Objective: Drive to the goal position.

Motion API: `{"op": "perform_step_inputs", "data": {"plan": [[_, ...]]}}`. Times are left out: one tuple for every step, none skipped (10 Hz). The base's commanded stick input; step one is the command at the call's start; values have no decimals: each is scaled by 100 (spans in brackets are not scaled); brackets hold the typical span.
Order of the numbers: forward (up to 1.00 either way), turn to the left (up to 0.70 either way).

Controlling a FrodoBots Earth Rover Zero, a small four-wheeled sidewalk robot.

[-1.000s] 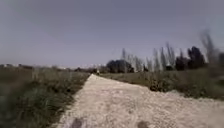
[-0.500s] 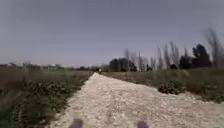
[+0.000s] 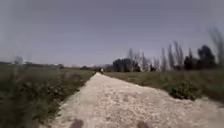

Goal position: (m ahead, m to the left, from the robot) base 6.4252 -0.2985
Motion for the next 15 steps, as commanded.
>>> {"op": "perform_step_inputs", "data": {"plan": [[70, -2], [70, -4], [70, -7], [70, -22], [70, -32], [70, -16], [70, -1], [70, 0], [70, 0], [70, 0], [70, 0], [70, 0], [70, 0], [70, 0], [70, 0]]}}
